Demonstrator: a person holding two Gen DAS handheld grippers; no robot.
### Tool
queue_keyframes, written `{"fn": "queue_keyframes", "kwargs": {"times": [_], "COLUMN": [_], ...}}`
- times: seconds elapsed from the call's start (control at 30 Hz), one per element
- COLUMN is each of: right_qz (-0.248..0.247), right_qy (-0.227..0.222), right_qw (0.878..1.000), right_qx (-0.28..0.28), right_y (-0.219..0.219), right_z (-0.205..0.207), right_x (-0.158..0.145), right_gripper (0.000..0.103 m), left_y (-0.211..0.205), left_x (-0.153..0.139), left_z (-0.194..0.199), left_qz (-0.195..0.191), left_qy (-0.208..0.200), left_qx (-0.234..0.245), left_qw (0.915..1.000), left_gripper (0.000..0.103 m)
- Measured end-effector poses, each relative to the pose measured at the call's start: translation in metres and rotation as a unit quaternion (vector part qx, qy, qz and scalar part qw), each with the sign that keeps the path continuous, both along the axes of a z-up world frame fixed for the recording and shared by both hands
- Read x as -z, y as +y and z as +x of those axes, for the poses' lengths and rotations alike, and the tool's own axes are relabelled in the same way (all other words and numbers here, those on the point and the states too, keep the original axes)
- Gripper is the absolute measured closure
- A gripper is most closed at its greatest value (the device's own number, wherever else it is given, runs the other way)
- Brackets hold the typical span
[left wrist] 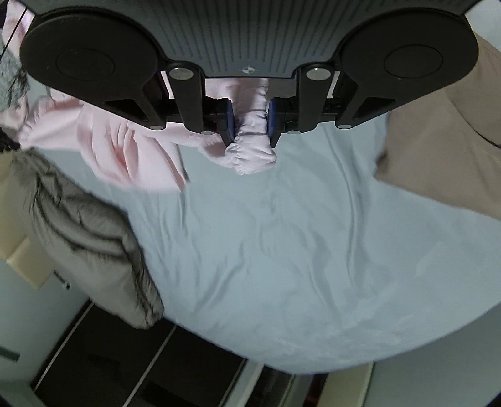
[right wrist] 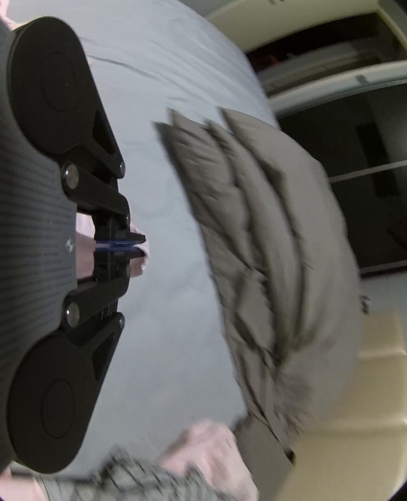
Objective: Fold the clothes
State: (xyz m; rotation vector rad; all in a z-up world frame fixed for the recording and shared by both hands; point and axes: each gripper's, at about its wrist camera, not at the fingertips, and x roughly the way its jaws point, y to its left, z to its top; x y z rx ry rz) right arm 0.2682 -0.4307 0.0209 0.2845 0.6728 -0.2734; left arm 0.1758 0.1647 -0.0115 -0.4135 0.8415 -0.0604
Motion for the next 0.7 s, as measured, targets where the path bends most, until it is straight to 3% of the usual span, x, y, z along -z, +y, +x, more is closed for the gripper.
{"fn": "queue_keyframes", "kwargs": {"times": [0.2, 0.37, 0.47, 0.7], "right_qz": [-0.058, -0.106, -0.117, -0.082], "right_qy": [-0.053, -0.061, -0.051, 0.035], "right_qw": [0.994, 0.981, 0.972, 0.972], "right_qx": [0.071, 0.149, 0.196, 0.218], "right_y": [-0.051, -0.106, -0.14, -0.177], "right_z": [-0.041, -0.103, -0.149, -0.244], "right_x": [-0.078, -0.114, -0.114, -0.048], "right_gripper": [0.101, 0.101, 0.101, 0.101], "left_y": [0.034, 0.063, 0.074, 0.072], "left_x": [-0.027, -0.029, -0.022, -0.003], "left_z": [-0.009, -0.018, -0.023, -0.025], "left_qz": [-0.015, -0.025, -0.023, -0.002], "left_qy": [-0.032, -0.033, -0.024, 0.015], "left_qx": [-0.053, -0.09, -0.098, -0.072], "left_qw": [0.998, 0.9951, 0.9947, 0.9973], "left_gripper": [0.086, 0.086, 0.086, 0.085]}}
